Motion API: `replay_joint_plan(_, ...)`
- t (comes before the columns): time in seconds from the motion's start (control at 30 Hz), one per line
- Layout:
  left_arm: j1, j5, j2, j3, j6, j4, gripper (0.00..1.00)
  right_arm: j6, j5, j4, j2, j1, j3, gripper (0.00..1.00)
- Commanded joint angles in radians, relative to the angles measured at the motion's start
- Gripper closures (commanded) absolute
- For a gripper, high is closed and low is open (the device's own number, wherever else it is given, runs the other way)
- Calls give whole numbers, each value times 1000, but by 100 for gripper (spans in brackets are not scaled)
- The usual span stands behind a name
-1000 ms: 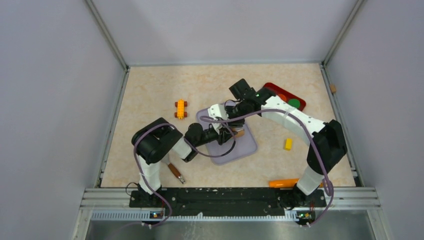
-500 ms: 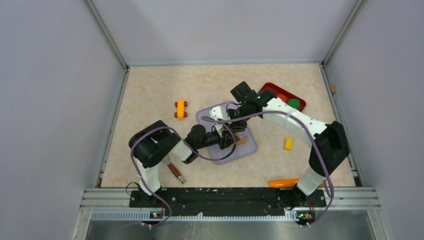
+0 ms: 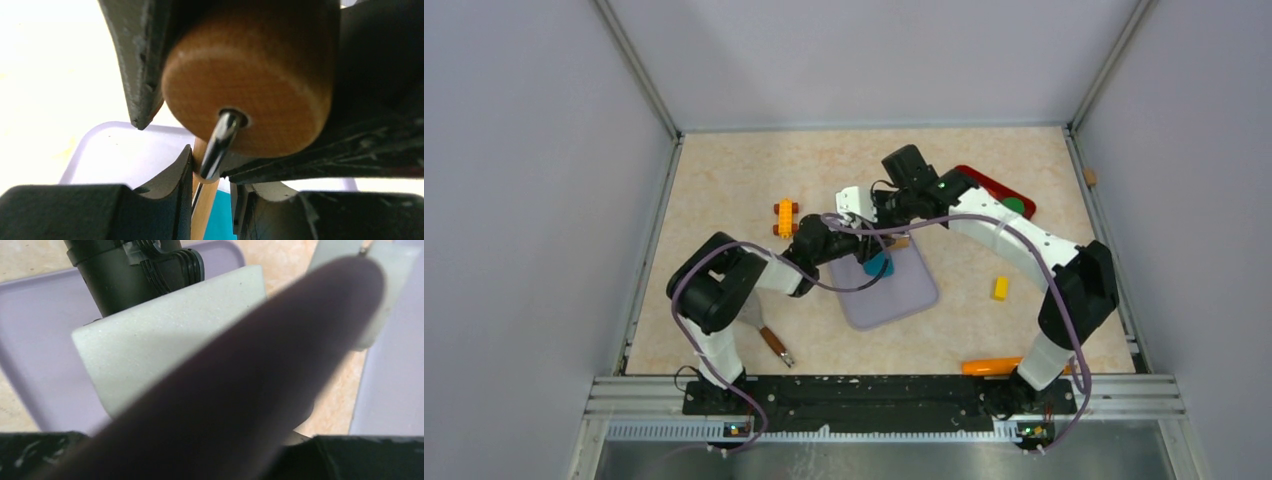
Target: Roll out the dumpling wrappers from the dough
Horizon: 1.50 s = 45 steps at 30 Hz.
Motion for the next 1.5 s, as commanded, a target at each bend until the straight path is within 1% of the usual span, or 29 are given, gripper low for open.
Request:
replay_joint_plan(0.0,61,-82,4,77,-59,-15,100,36,-63,-34,27,33,35,100)
replay_joint_plan(0.27,63,-83,24,43,-148,-35,100,49,-104,-24,47,33,-34,100)
replay_joint_plan(0.5,55,-78,39,-10,-172,-35,100,64,-139,-47,39,33,-99,100)
replay_joint_plan(0.8,-2,-73,10,-83,-214,-29,100,101,-192,-97,25,34,-117,100)
replay_joint_plan(1.03,-42,-86,-3,-113,-230,-29,100,117,-200,-109,10,36,-143,100)
replay_joint_plan(1.47,-55,-84,-4,-123,-227,-47,100,155,-219,-103,-15,43,-203,100)
